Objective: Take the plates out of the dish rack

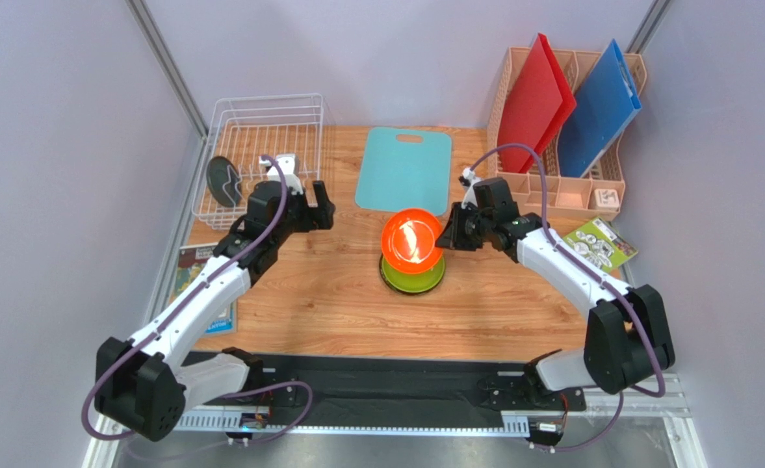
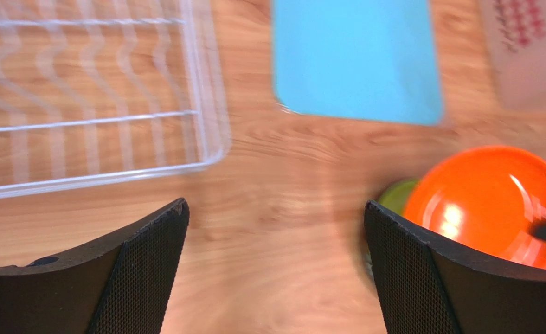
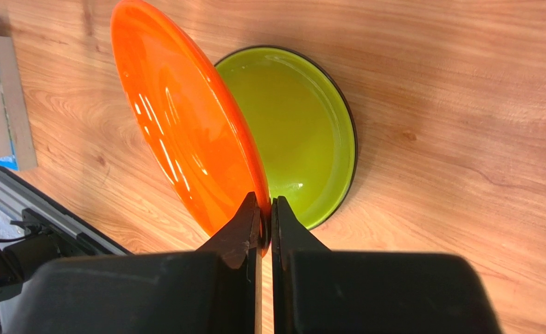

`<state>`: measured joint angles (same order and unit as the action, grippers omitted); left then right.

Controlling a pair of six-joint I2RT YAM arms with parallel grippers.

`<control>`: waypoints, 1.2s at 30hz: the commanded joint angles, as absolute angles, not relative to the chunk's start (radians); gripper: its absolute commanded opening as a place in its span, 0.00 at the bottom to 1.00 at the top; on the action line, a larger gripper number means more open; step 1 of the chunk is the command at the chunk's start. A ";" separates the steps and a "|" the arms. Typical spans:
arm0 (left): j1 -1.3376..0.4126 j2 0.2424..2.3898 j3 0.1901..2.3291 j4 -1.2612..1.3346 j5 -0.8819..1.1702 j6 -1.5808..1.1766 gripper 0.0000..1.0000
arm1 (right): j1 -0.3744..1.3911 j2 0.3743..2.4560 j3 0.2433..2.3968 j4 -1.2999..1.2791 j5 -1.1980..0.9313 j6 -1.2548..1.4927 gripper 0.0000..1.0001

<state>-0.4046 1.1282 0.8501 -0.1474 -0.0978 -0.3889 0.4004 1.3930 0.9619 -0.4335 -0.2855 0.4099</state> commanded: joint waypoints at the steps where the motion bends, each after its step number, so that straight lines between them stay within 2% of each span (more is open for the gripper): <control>1: -0.407 1.075 0.873 -0.218 -0.455 -0.278 1.00 | 0.400 1.430 0.966 -0.457 -0.296 0.390 0.00; 4: -0.407 1.055 0.865 -0.222 -0.517 -0.284 0.99 | 0.402 1.459 0.966 -0.457 -0.305 0.394 0.00; 13: -0.407 1.029 0.838 -0.212 -0.537 -0.293 0.99 | 0.402 1.512 0.971 -0.457 -0.333 0.394 0.01; 16: -0.405 1.034 0.836 -0.209 -0.538 -0.295 0.99 | 0.400 1.526 0.974 -0.460 -0.350 0.391 0.07; 20: -0.407 1.042 0.841 -0.209 -0.535 -0.299 1.00 | 0.402 1.532 0.968 -0.466 -0.351 0.388 0.24; 25: -0.407 1.057 0.856 -0.206 -0.540 -0.304 1.00 | 0.400 1.536 0.980 -0.495 -0.341 0.373 0.36; 28: -0.405 1.080 0.891 -0.206 -0.555 -0.305 1.00 | 0.402 1.536 0.991 -0.520 -0.322 0.356 0.48; 36: -0.405 1.176 0.989 -0.203 -0.572 -0.275 0.99 | 0.402 1.548 1.011 -0.552 -0.315 0.310 0.50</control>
<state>-0.4042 1.1450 0.9138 -0.2161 -0.5426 -0.3130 0.4004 1.5375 0.9695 -0.5400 -0.3225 0.3462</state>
